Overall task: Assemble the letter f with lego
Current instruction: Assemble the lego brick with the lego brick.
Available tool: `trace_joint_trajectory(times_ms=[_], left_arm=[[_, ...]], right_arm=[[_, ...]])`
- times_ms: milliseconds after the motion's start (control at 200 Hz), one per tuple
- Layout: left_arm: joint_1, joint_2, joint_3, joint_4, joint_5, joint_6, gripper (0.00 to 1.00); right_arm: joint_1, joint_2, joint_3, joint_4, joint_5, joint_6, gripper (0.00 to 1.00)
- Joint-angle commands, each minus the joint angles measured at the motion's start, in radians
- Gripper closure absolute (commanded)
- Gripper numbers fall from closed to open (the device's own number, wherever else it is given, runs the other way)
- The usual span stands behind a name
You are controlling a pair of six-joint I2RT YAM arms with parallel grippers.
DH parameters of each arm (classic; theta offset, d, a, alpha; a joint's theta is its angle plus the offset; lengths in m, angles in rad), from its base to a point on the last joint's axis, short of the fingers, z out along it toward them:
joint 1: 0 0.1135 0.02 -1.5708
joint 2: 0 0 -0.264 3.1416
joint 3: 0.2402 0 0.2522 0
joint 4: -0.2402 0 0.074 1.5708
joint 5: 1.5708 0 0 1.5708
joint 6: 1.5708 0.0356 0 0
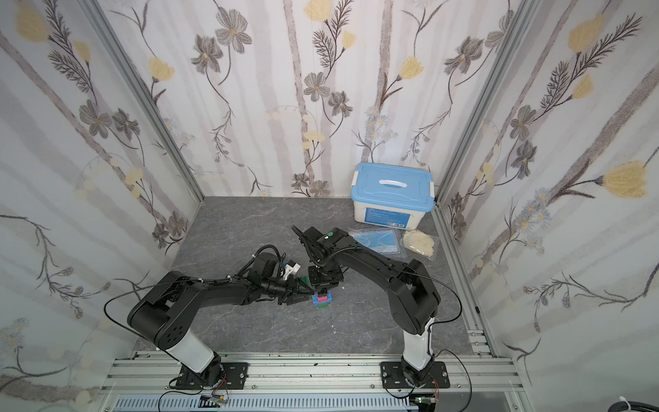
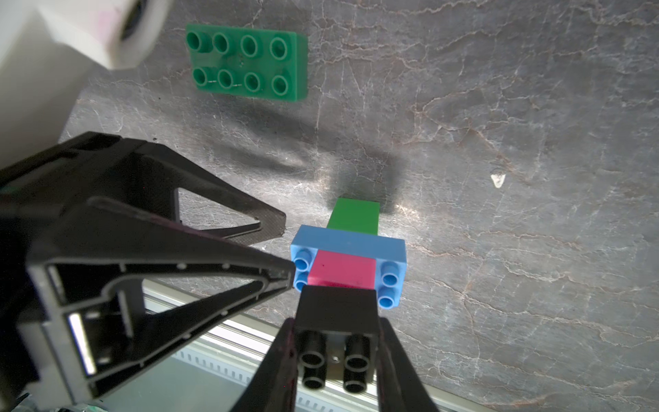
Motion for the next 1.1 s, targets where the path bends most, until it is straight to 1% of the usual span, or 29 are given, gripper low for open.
trace_joint_trajectory(times_ms=[0,699,1094], left_arm=[[-0.001,0.017,0.001,0.036,0.023,-0.011,0.56],[-0.003,0.03,0.013,0.021,0.024,-0.004,0.56],[-0.003,0.028,0.014,0.003,0.025,0.0,0.56]], right_arm=[[0.001,0.008,0.006,-0.002,-0.002,-0.011,0.7],[0.005,0.029,0.006,-0.002,0.015,-0.023,0.7],[0.018,0.032,-0.016,0.014,0.049,0.022,0.71]])
